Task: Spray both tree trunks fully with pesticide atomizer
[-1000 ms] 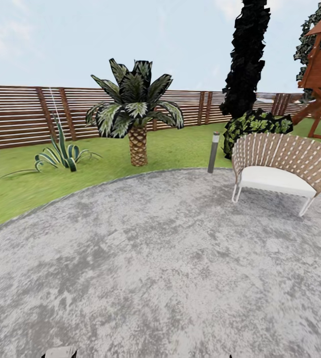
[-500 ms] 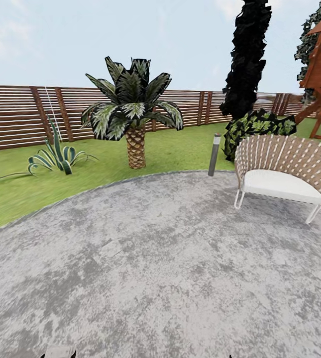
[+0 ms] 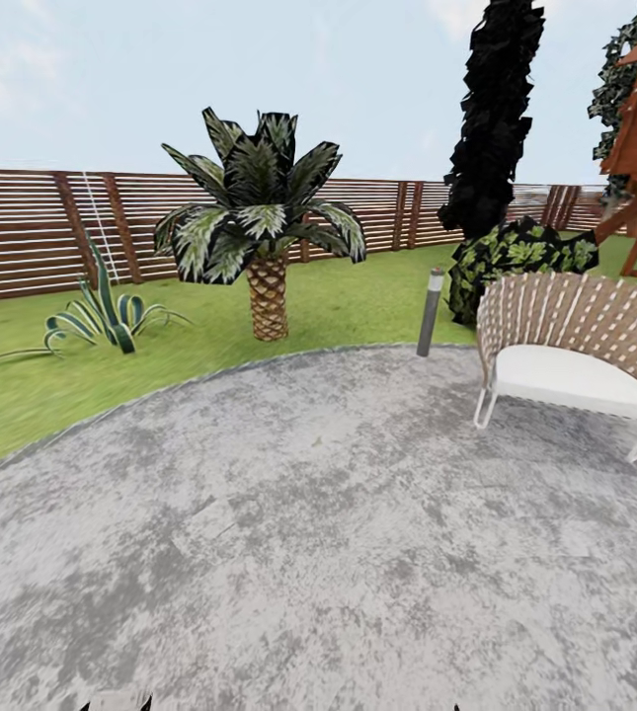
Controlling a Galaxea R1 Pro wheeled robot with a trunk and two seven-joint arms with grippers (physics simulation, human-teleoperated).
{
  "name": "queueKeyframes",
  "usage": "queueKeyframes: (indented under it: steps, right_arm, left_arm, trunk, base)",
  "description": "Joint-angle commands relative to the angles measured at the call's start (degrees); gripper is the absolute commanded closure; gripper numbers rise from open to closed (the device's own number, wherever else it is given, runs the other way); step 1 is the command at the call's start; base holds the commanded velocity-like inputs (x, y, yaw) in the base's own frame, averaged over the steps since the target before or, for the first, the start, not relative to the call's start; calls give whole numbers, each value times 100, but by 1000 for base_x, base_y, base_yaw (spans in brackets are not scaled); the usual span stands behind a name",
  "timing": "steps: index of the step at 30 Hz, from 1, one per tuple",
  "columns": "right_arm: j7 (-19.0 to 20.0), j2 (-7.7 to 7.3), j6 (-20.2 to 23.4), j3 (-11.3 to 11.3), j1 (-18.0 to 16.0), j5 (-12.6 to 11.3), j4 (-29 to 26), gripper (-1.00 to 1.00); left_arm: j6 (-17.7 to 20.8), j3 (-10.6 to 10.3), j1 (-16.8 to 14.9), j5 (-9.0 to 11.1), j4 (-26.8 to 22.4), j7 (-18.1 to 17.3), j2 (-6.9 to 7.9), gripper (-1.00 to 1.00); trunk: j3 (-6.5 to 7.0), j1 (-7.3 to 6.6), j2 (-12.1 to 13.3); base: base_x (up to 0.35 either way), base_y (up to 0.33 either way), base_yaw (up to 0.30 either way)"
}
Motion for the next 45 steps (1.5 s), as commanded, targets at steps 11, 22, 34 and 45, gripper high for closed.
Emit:
queueKeyframes:
  steps: [11,22,34,45]
  right_arm:
    - [-3,1,-18,-7,-3,6,4,-100]
    - [-3,1,-18,-13,-3,6,4,-100]
    - [-3,4,-18,-9,-3,-2,-4,-100]
    - [-3,10,-18,-7,-3,6,4,-100]
  left_arm:
    - [-18,9,-3,10,8,-5,-6,-100]
    - [-18,9,-3,10,7,-5,-16,-100]
    - [-19,9,-3,10,6,-5,-16,-100]
    - [-35,333,-3,1,9,-22,-24,-100]
  trunk:
    - [-5,3,-2]
    - [-5,3,-2]
    - [-5,3,-2]
    - [-5,3,-2]
  base:
    - [340,0,37]
    - [326,-56,263]
    - [292,-141,169]
    - [280,-35,112]
